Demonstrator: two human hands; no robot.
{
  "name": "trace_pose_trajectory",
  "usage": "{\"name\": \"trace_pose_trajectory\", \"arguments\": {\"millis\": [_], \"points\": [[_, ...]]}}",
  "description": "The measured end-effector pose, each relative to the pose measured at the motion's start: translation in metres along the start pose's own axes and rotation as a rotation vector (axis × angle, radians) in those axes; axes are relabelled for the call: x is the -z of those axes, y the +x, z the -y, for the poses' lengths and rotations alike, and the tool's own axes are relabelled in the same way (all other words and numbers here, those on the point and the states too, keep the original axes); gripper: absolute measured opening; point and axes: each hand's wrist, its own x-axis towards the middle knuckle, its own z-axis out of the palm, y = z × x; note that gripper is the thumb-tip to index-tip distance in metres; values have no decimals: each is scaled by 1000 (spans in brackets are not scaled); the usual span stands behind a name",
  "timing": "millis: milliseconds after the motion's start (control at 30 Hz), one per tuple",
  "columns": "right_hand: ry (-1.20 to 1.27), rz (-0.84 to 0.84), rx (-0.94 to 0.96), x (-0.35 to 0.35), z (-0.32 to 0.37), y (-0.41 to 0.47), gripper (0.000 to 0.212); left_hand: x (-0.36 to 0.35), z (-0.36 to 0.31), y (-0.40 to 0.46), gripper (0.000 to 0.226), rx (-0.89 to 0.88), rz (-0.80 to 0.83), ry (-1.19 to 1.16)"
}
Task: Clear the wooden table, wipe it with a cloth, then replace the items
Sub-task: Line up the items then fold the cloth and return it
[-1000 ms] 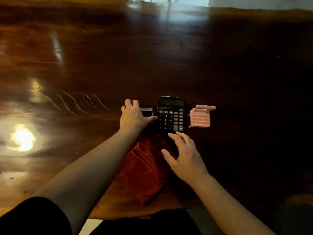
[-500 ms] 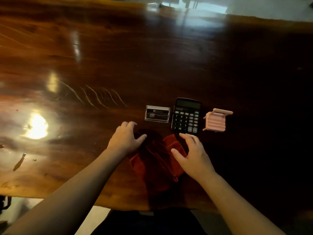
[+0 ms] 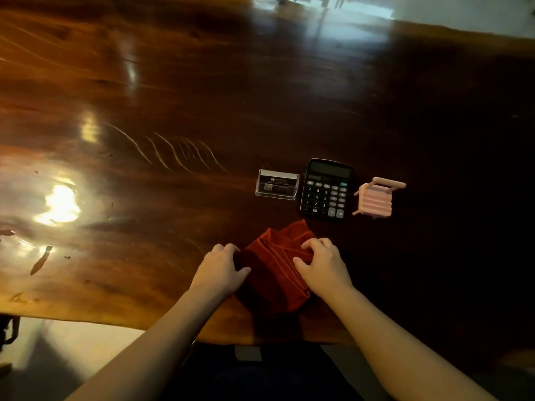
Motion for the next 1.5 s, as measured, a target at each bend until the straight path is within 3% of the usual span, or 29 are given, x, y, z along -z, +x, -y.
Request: {"name": "trace_pose_trajectory", "arguments": {"millis": [133,300,400,467,567,700,833,1000,1200,1333,1500], "points": [[-58,-9,-46,-8,3,3,51,-1,-1,3,57,17,10,-76],[-281,-133,78,-13,5,-5,37,0,-8,9,42,18,-8,-100],[-281,-7,63,-22,9,-12,52,-1,-11,10,31,10,-23,-106],[-195,28,48,-26,12,-16,42,-1,-13,10,27,5,-21,-118],[-86,49,34,-24,14,-18,10,-1,-15,10,23,7,-14,-130],[42,114,-9,-16,10,-12,16,-1,-15,11,30,19,-6,-162],[9,201,25,-13,3,-7,40,0,-19,14,41,36,26,-145],[-93,51,176,-17,3,-11,15,-2,-18,14,44,42,17,-143],[117,-55,212,-3,1,-18,4,-4,-20,13,46,34,-18,-145],[262,-134,107,22,-11,-10,10,-5,-26,13,50,12,-38,-174],[260,-183,-63,37,-33,15,8,-8,-36,13,52,57,-49,-220]]}}
